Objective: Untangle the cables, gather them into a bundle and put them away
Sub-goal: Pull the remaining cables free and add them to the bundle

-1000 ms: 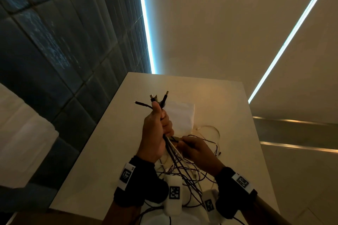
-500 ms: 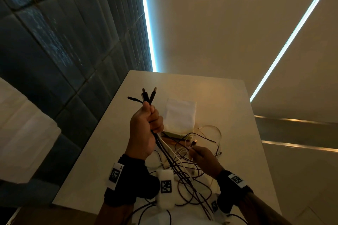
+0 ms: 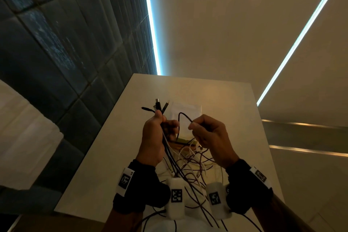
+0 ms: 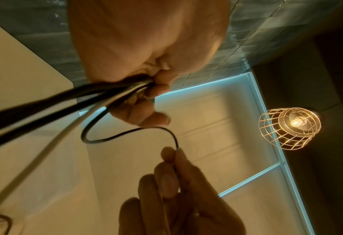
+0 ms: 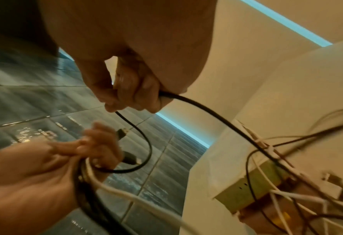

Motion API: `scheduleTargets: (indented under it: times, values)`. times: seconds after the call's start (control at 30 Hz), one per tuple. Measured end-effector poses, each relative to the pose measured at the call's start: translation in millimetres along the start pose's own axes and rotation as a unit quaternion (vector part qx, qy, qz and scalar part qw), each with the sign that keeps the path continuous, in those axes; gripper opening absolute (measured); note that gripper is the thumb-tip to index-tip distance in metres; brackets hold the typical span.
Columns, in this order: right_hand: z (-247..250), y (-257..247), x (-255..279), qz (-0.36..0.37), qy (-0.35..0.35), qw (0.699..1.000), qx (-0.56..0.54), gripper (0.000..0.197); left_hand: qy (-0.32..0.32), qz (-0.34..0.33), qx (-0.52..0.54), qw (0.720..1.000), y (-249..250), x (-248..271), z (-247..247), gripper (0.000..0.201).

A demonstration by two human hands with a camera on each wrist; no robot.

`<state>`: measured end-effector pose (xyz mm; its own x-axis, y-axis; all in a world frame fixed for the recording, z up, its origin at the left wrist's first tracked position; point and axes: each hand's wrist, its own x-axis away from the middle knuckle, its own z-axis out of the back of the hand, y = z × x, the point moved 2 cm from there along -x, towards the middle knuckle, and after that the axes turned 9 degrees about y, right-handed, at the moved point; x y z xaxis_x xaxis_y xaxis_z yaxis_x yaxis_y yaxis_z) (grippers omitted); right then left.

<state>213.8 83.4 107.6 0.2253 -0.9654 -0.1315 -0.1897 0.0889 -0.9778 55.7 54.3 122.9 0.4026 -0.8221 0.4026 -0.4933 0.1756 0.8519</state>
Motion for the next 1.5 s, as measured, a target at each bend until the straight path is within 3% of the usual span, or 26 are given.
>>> scheduleTargets:
  times: [0.17, 0.3, 0.67, 0.73, 1.17, 1.23, 1.33, 1.5]
  values:
    - [-13, -2, 11, -0.040, -0.085, 0.996, -0.007, 0.015, -0.103, 0.056, 0.073, 0.990, 2, 12, -8, 0.044]
    - [-7, 22, 15, -0.080, -0.102, 0.991, 0.022, 0.018, -0.138, 0.026, 0.154, 0.978, 7, 11, -8, 0.038]
    - [13, 97, 9, -0.099, -0.100, 0.989, 0.044, 0.032, -0.115, -0.054, 0.132, 0.983, 3, 1, -1, 0.035]
    - [18, 112, 8, -0.099, -0.095, 0.988, 0.076, 0.027, -0.117, -0.064, 0.127, 0.983, 3, 1, -1, 0.033]
    - [57, 178, 21, -0.180, -0.014, 0.965, 0.192, 0.044, -0.083, -0.070, 0.119, 0.987, 12, 1, 9, 0.037]
    - [58, 173, 21, -0.177, 0.009, 0.960, 0.216, 0.044, -0.074, -0.071, 0.104, 0.989, 12, 1, 10, 0.037]
    - [51, 143, 13, -0.167, 0.085, 0.956, 0.225, 0.028, -0.058, -0.071, 0.078, 0.993, 12, 0, 11, 0.036]
    - [26, 57, -5, -0.098, 0.110, 0.988, 0.044, 0.017, -0.020, -0.054, 0.026, 0.998, 6, 2, 7, 0.036]
